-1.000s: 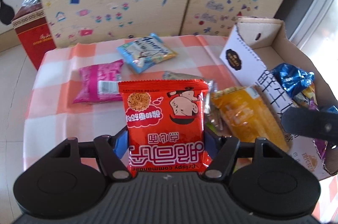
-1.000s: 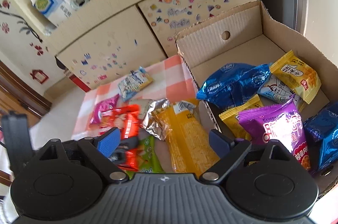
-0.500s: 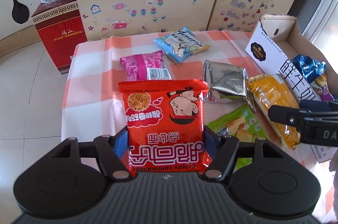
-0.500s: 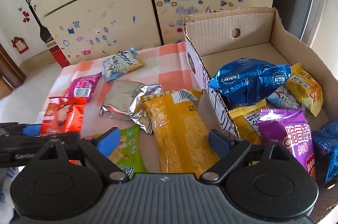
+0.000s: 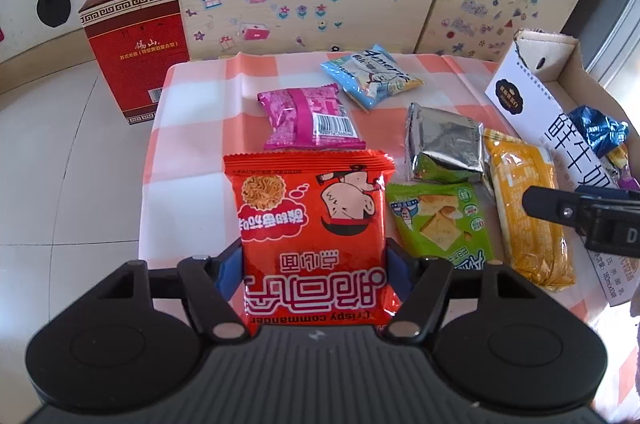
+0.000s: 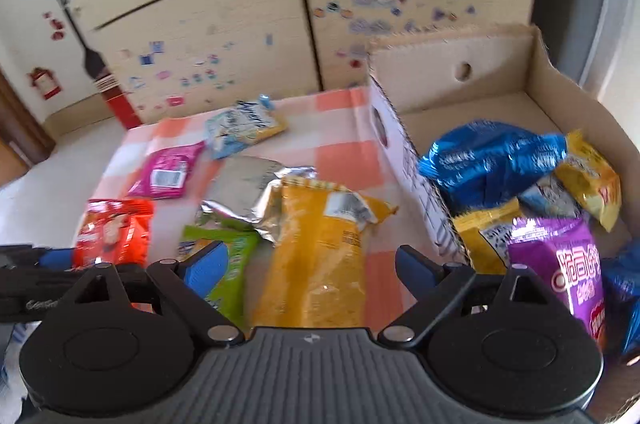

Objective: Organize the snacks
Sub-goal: 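Grasp the long yellow bag with the right tool while the left tool holds the red bag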

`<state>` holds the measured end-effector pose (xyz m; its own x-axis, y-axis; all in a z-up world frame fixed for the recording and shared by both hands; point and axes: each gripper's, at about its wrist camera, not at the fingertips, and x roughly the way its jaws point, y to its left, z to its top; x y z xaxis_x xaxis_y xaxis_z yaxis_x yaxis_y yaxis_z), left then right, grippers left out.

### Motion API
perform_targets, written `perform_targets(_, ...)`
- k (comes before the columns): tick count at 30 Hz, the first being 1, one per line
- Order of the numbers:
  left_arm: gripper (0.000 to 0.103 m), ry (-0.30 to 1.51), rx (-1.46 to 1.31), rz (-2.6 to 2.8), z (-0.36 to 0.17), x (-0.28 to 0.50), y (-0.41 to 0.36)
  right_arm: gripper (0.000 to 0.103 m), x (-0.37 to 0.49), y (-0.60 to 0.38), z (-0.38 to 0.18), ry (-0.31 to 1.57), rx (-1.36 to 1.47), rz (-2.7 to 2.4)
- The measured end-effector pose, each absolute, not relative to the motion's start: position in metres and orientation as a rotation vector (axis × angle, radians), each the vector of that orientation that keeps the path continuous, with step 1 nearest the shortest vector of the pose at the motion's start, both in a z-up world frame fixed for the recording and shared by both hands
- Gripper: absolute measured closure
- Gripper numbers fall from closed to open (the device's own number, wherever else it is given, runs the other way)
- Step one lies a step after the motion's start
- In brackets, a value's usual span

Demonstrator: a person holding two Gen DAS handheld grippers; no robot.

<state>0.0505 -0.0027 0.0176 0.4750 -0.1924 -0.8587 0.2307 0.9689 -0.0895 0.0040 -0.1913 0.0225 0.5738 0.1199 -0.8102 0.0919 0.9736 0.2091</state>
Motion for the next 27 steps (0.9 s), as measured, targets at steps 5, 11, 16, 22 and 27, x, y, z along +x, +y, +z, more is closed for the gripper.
perform_targets(5, 0.034, 1.047, 0.058, -0.273, 0.016, 0.049, -0.008, 0.009, 0.005, -0.182, 0.019, 0.97, 0.185, 0.005)
perform_targets(11, 0.034, 1.023, 0.134, -0.285, 0.014, 0.044, -0.016, 0.012, 0.007, -0.168, 0.013, 0.978, 0.063, -0.004)
perform_targets(16, 0.034, 1.001, 0.191, -0.31, 0.016, 0.039, -0.02, 0.033, 0.006, -0.16, 0.014, 0.972, -0.004, 0.096)
perform_targets(22, 0.033, 1.016, 0.216, -0.322, 0.011, 0.039, -0.024, 0.027, 0.011, -0.163, 0.012, 0.993, 0.024, 0.081)
perform_targets(27, 0.029, 1.032, 0.228, -0.321, 0.003, 0.041, -0.027, 0.019, 0.015, -0.166, 0.004, 0.993, 0.039, 0.041)
